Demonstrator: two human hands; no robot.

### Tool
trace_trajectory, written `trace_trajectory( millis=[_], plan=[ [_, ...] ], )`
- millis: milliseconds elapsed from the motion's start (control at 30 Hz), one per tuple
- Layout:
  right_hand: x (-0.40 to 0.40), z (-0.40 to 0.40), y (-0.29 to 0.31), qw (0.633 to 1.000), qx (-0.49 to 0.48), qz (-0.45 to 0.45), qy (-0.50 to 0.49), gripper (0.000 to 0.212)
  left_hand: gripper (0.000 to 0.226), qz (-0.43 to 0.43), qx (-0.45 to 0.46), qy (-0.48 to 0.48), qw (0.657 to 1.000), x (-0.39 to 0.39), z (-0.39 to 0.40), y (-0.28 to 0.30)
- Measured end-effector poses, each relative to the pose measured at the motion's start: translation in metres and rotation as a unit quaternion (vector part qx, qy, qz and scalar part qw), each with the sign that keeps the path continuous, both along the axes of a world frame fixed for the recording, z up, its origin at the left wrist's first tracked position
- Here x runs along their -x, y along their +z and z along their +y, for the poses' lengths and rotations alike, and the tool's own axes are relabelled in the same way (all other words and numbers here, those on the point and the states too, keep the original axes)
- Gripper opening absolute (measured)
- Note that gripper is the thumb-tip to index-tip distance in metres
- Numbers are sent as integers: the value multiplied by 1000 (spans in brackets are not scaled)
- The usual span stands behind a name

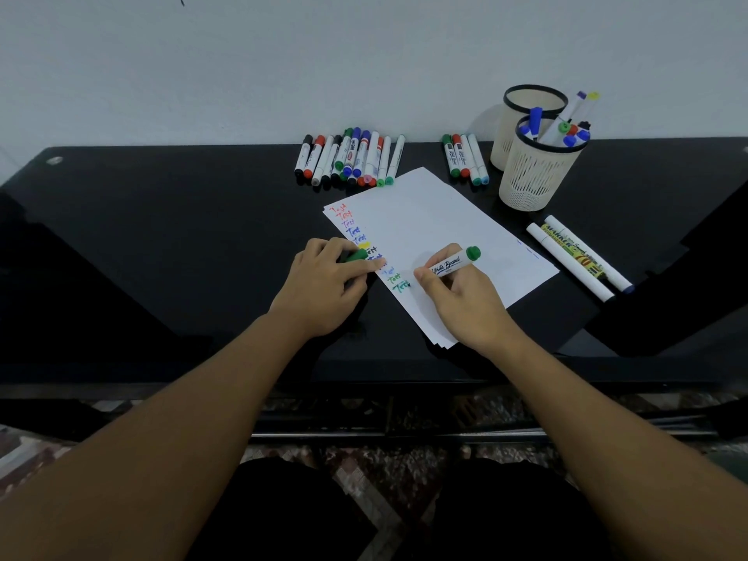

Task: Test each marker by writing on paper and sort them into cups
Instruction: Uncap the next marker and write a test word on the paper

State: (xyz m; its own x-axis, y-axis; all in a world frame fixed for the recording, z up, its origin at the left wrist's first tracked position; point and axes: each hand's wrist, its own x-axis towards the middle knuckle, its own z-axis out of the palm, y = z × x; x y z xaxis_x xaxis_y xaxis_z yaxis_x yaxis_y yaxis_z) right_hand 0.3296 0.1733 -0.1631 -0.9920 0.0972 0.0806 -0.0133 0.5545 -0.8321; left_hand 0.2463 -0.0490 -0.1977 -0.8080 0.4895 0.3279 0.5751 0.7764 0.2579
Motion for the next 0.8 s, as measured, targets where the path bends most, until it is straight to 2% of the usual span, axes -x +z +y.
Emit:
trace_trajectory(
  millis=[300, 367, 433, 500, 567, 667, 800],
  plan=[
    [1, 0, 0, 1000, 18, 7, -7, 11, 40, 13, -10, -5, 1000, -1, -1, -1],
    [1, 1, 0, 997, 65, 21, -22, 9, 44, 21, -29, -13, 999, -2, -2, 0],
    [1, 2, 1, 991, 130, 31, -23, 11, 58, 1, -56, -19, 998, -4, -2, 4],
    [-1, 2, 1, 987, 156, 36, -16, 9, 65, -25, -82, 6, 996, -6, -2, 7],
    [-2, 3, -1, 991, 129, 41, -6, 6, 56, -26, -83, 47, 995, -5, -2, 7],
    [-2, 6, -3, 996, 66, 52, 26, 27, 32, -18, -58, 66, 996, -4, -2, 5],
    [-2, 9, 4, 993, 35, -36, 104, 85, 19, -12, -64, 42, 997, -2, -4, 3]
  ],
)
